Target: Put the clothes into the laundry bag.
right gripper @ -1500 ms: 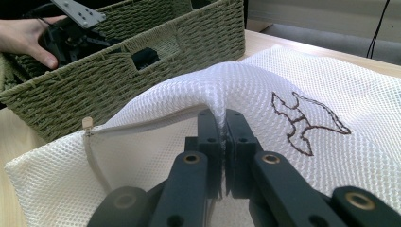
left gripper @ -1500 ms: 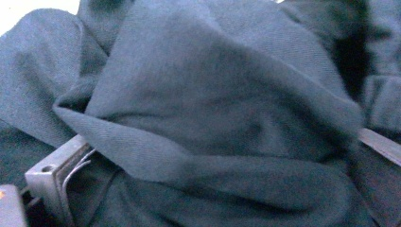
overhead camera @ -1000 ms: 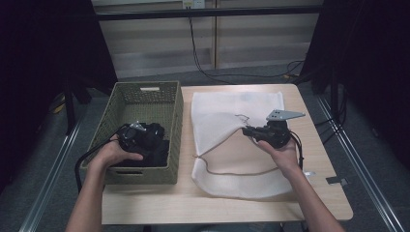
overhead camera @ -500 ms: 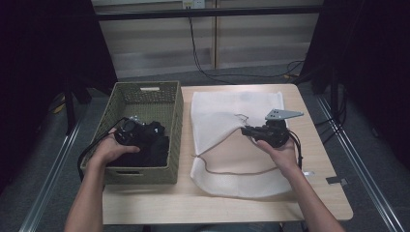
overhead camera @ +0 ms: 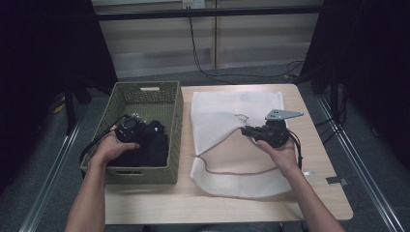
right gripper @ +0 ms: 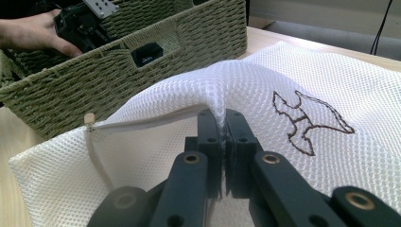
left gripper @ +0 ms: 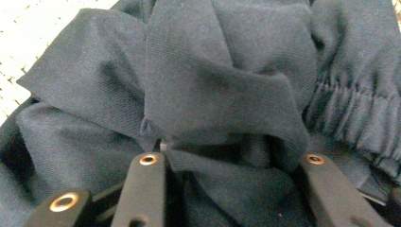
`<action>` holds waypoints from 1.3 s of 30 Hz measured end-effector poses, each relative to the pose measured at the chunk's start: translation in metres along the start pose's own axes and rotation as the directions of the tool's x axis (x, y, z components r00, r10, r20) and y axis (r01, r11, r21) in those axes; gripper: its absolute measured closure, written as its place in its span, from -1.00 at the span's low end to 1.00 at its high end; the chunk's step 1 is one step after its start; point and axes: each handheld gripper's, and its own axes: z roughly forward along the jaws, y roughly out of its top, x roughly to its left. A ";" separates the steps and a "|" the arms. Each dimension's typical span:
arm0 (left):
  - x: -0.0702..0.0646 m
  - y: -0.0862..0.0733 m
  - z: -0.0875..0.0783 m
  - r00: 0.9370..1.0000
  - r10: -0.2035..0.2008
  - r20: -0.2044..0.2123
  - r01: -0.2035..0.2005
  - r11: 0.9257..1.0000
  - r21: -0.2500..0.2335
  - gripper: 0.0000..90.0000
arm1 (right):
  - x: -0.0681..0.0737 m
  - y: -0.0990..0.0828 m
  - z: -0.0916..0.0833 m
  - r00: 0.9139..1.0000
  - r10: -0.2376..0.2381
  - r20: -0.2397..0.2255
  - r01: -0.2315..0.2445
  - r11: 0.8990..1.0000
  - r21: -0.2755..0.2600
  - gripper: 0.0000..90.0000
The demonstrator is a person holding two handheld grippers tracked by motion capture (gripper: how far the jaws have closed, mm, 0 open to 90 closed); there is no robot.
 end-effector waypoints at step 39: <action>-0.005 -0.032 -0.083 0.992 -0.093 -0.082 0.048 0.897 -0.440 0.42 | 0.003 -0.004 -0.002 1.000 0.006 0.009 -0.006 1.000 -0.003 0.94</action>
